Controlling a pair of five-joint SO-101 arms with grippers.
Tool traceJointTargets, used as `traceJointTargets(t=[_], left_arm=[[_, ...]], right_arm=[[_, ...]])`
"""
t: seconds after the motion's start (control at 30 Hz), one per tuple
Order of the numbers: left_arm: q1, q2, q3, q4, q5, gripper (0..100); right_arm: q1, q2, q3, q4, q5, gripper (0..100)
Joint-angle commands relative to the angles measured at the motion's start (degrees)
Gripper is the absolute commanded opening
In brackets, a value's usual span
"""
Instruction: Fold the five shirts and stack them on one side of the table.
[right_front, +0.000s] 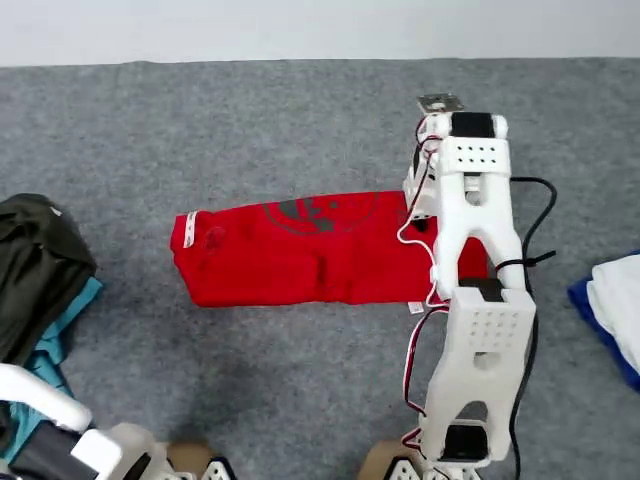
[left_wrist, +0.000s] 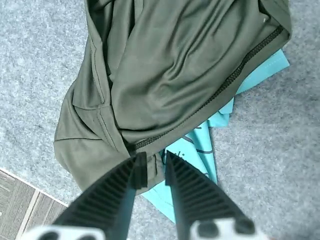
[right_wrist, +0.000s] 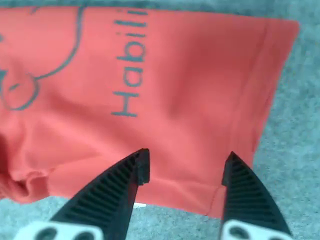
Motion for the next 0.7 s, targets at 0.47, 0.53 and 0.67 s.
traceJointTargets(t=[0.47,0.53,0.67], left_arm=[[0.6,-2.5,-0.2,1.4,-0.4,7],[0.6,-2.5,-0.2,1.4,-0.4,7],[0.7,-2.5,-0.2,1.4,-0.4,7]], right_arm=[[6.8,6.4,-2.7,-5.5,-0.3,25.1],[6.8,7.9,-2.9,-5.6,-0.3,25.1],[6.5,10.2,-2.9,-7.3,-0.3,24.9]])
